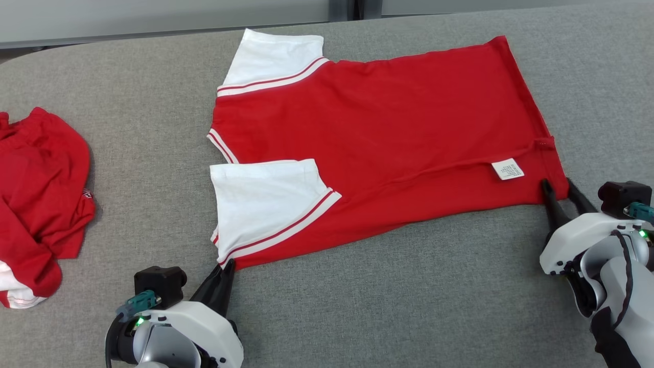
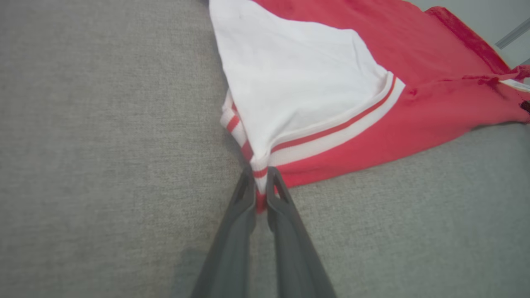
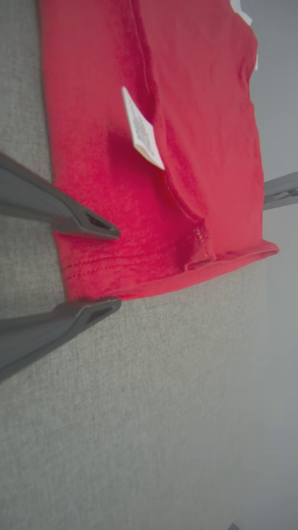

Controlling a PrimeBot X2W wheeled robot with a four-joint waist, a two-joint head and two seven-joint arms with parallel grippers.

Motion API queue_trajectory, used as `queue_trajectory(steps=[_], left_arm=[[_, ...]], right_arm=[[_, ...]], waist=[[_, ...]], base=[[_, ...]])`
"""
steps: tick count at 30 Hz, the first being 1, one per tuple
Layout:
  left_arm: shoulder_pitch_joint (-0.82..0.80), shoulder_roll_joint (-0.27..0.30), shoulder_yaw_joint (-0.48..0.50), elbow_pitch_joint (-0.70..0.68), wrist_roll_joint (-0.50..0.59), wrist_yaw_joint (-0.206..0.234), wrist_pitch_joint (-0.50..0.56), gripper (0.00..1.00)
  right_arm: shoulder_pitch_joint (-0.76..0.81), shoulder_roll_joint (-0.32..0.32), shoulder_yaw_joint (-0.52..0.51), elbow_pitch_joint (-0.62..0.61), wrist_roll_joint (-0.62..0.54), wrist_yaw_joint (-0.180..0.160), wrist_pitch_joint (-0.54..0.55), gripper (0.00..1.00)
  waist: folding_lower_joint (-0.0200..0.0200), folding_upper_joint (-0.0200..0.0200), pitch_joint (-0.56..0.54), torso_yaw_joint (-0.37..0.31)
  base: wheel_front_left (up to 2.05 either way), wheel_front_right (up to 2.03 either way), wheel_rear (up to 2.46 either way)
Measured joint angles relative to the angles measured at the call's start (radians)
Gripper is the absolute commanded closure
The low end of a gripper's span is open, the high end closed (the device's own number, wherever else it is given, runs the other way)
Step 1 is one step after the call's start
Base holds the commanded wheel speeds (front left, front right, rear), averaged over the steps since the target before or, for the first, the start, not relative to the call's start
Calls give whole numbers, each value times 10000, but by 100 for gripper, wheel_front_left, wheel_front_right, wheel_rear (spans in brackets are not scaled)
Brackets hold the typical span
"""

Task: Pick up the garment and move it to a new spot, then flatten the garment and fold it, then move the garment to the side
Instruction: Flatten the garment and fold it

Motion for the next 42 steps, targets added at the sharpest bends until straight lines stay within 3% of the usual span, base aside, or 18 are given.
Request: queue_trajectory(steps=[1, 3, 13, 26, 27, 28, 29, 31, 32, 42], left_arm=[[-29, 0, 2, -4, 0, 2, -2, 100], [309, 117, -65, -330, -105, 117, 176, 100], [1755, 439, -73, -1873, -217, 577, 842, 100], [2652, 545, -245, -2638, -431, 830, 1517, 100], [2660, 548, -249, -2623, -466, 848, 1565, 100], [2665, 556, -270, -2573, -525, 848, 1607, 100], [2663, 581, -324, -2476, -514, 842, 1674, 96], [2648, 639, -389, -2265, -472, 819, 1678, 37], [2634, 614, -384, -2161, -468, 817, 1588, 2], [2247, 347, -65, -1845, -52, 1011, 15, 0]], right_arm=[[-41, -17, 96, 113, 63, 0, -8, 100], [316, -422, 974, 171, 1062, 2, -184, 100], [2031, -1337, 1716, -1200, 2596, 6, -65, 100], [3634, -2115, 1827, -2615, 3024, 13, 855, 100], [3701, -2119, 1783, -2688, 3014, 13, 920, 98], [3753, -2121, 1741, -2763, 2951, 13, 966, 4], [3804, -2127, 1710, -2809, 2846, 13, 1049, 0], [3914, -2113, 1590, -2899, 2638, 13, 1060, 0], [3955, -2104, 1478, -2932, 2527, 10, 1041, 0], [4031, -1586, -531, -3829, 593, 0, 92, 0]], waist=[[0, 0, 17, 14], [0, 0, -252, -27], [0, 0, -762, 17], [0, 0, -1187, 118], [0, 0, -1208, 119], [0, 0, -1226, 118], [0, 0, -1243, 118], [0, 0, -1279, 123], [0, 0, -1294, 122], [0, 0, -1346, 21]], base=[[0, 0, 0], [0, 0, 0], [0, 0, 0], [0, 0, 0], [0, 0, 0], [0, 0, 0], [0, 0, 0], [0, 0, 0], [0, 0, 0], [0, 0, 0]])
